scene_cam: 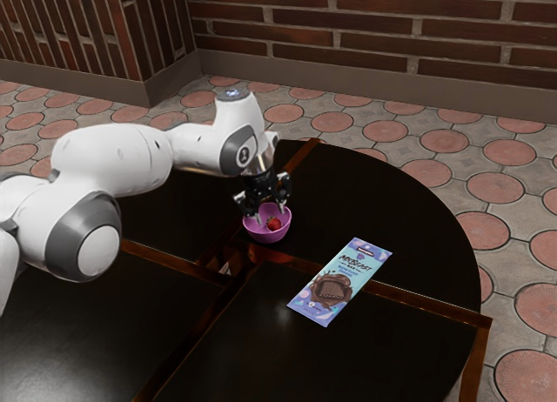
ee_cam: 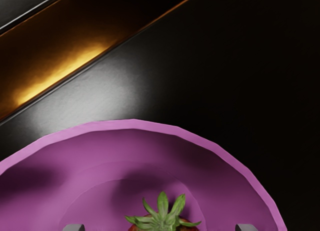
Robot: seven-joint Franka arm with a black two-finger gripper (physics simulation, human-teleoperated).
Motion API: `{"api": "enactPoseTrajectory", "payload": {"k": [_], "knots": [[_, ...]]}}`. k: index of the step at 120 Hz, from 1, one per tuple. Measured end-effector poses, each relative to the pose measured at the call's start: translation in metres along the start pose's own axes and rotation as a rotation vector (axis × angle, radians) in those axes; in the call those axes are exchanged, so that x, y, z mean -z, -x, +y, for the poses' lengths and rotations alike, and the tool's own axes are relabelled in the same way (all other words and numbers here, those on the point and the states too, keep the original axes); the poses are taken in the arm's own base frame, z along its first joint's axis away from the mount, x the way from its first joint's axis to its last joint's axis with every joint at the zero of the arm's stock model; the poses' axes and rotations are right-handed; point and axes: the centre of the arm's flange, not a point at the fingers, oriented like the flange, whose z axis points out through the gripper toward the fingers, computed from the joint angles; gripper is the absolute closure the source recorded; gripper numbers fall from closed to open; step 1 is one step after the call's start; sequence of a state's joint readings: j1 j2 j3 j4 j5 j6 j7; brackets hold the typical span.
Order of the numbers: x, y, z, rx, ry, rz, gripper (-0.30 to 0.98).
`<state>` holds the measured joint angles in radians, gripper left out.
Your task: Take strawberry from the bowl
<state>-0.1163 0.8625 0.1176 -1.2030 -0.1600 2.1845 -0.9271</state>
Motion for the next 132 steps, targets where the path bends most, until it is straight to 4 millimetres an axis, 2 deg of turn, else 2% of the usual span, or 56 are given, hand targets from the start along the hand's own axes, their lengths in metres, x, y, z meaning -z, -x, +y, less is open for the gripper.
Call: {"api": "enactPoseTrajectory", "payload": {"k": [29,61,102,117,132], "knots": [[-0.018,0.002,-0.001,-0.01,0.0,-0.005,0.32],[-0.023,0.003,0.0,-0.025,0.013,-0.008,0.33],[-0.019,0.005,0.003,-0.04,0.016,0.004,0.62],[-0.004,0.007,0.002,-0.039,0.016,0.013,0.69],[0.034,0.018,-0.005,-0.035,0.022,0.018,0.74]]}}
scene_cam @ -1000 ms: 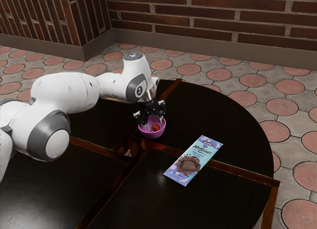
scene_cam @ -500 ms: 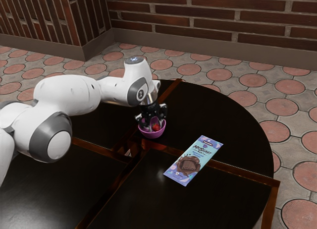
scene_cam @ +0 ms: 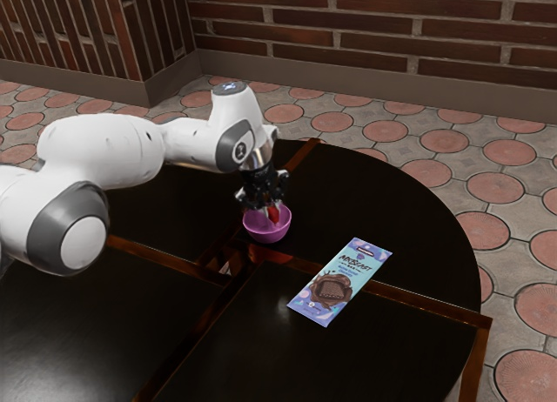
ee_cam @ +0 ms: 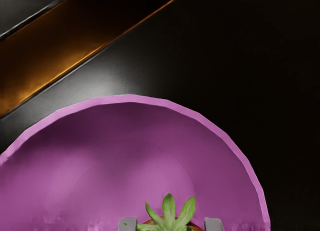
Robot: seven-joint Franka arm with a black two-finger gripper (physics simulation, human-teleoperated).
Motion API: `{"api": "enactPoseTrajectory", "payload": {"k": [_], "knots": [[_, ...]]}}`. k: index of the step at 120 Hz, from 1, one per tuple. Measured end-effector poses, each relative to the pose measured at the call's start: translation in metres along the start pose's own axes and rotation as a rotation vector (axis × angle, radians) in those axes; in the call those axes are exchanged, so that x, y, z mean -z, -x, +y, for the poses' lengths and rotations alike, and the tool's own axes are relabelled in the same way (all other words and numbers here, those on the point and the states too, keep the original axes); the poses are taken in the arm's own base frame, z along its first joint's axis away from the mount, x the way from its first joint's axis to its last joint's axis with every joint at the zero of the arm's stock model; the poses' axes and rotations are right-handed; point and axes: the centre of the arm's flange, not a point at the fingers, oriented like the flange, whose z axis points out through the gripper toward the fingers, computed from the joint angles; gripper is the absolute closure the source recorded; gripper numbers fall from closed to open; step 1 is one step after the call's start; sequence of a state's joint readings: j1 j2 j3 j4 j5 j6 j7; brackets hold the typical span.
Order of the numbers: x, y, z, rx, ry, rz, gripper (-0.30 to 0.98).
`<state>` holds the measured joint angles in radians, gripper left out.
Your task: Take strawberry from the bowl
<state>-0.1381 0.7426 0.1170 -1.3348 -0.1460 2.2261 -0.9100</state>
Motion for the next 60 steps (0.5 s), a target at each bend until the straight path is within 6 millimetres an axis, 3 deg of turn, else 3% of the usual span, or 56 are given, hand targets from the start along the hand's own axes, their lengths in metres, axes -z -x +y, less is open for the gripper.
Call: {"api": "enactPoseTrajectory", "payload": {"k": [13,22,38,60], "knots": [[0.026,0.038,-0.012,-0.018,-0.021,-0.029,0.75],[0.032,0.065,-0.026,-0.026,-0.047,-0.059,0.74],[0.027,0.103,-0.06,-0.009,-0.093,-0.134,0.71],[0.022,0.129,-0.088,0.033,-0.114,-0.206,0.7]]}}
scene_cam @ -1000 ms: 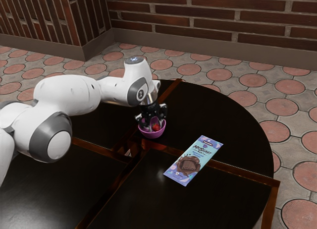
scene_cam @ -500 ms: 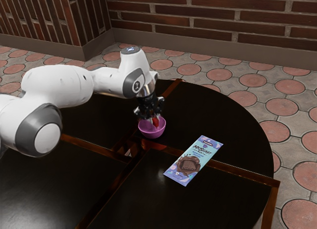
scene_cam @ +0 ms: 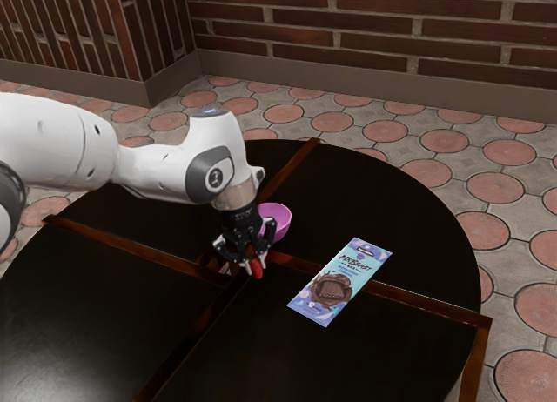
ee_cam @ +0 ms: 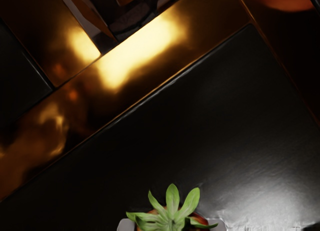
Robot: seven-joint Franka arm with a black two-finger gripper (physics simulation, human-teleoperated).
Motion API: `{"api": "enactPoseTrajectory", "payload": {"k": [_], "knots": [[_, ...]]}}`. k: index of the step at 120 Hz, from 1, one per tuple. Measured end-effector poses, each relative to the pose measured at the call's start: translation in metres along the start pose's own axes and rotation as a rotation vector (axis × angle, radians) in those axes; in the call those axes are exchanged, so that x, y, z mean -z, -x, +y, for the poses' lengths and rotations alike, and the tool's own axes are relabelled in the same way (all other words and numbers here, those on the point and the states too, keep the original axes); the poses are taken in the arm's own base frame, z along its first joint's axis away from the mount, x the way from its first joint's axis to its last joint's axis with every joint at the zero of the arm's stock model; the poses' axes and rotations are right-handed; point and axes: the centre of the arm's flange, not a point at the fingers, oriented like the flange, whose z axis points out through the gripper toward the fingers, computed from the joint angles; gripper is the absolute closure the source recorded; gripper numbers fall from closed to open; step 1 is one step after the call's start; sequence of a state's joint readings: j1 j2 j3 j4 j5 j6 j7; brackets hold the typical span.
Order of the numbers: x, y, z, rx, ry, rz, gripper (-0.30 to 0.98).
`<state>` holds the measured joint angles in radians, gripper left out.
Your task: Take strawberry from the bowl
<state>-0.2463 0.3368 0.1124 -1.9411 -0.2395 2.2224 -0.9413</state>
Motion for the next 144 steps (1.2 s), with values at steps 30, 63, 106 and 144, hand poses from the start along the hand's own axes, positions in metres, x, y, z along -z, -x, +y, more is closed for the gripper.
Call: {"api": "enactPoseTrajectory", "payload": {"k": [30,63,106,144], "knots": [[-0.014,0.007,-0.017,0.025,-0.023,-0.037,0.68],[0.001,0.007,-0.017,0.009,0.018,-0.044,0.26],[0.349,-0.026,-0.098,-0.12,0.14,0.267,0.05],[0.366,-0.055,-0.149,-0.39,-0.099,0.25,0.01]]}}
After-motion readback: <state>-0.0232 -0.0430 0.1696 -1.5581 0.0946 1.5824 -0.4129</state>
